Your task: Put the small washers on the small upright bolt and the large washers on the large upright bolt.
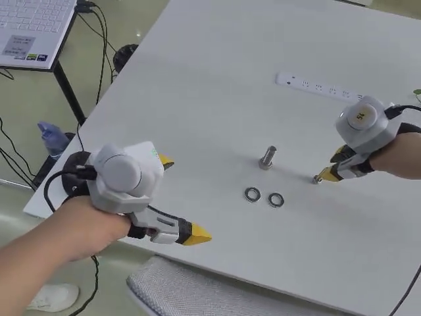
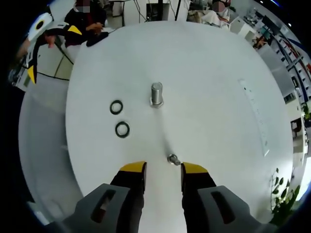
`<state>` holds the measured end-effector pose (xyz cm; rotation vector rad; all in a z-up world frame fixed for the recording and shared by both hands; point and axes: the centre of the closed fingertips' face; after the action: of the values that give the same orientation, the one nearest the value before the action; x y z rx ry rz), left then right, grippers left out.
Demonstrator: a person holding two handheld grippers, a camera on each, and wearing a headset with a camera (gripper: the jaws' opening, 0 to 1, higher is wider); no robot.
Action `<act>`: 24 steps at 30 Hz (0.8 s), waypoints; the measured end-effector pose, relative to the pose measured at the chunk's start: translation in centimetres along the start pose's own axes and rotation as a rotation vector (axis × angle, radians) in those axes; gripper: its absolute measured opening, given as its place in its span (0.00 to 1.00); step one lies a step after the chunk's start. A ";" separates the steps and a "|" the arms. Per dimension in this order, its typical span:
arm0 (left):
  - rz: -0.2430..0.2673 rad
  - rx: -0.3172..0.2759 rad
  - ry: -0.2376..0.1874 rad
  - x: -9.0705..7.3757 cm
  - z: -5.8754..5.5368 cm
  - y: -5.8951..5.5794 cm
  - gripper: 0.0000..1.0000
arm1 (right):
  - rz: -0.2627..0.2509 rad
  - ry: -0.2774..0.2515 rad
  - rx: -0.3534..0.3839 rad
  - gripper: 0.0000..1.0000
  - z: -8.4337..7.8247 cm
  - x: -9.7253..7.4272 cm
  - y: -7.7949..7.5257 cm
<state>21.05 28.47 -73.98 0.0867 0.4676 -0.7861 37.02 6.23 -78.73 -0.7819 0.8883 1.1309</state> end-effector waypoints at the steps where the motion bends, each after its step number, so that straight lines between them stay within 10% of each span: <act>1: -0.003 -0.003 -0.007 0.0 0.2 -0.1 0.98 | -0.001 -0.002 0.003 0.30 0.0 -0.2 0.3; 24: -0.045 0.029 -0.002 0.1 -0.4 -0.7 0.96 | 0.030 -0.042 0.036 0.35 0.4 -0.5 6.1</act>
<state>20.44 28.02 -74.30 0.1026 0.4571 -0.8371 31.11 7.91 -78.52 -0.7152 0.8855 1.1511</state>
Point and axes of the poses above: the centre of the closed fingertips' face, and the gripper's own axes: x roughly forward along the fingers, y roughly to its left, z roughly out of its top, and after that the axes turned 11 degrees about -y, right-handed
